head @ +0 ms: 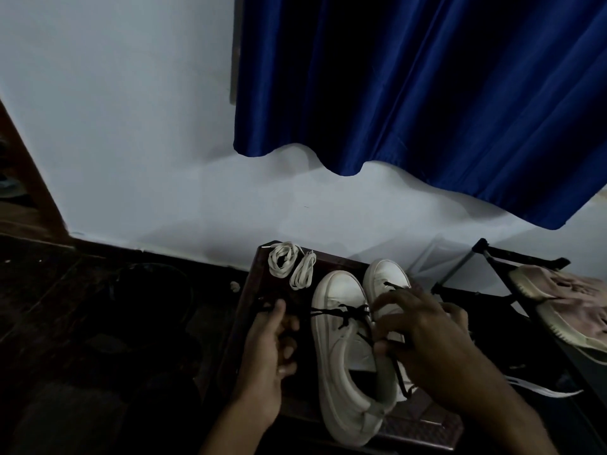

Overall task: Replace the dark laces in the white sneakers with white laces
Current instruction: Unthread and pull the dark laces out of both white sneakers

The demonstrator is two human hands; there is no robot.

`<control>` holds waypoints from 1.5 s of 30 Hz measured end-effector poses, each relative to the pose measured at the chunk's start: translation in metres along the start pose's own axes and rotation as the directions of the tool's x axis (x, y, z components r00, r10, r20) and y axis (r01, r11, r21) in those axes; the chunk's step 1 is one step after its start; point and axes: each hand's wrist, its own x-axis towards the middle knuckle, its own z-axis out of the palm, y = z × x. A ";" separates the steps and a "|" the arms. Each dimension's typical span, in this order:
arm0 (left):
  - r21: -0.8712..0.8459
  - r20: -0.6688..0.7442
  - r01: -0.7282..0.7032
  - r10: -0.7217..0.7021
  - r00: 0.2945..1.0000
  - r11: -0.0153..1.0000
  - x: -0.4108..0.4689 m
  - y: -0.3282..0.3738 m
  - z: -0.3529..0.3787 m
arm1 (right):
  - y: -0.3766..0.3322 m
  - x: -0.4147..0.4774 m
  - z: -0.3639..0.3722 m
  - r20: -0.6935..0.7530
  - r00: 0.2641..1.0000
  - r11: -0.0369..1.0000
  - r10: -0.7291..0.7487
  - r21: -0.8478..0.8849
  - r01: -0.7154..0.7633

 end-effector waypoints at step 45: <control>0.804 0.587 -0.531 0.508 0.630 -0.269 -0.029 0.023 0.007 | 0.041 0.084 -0.026 -0.325 0.920 0.928 0.217 0.361 -0.091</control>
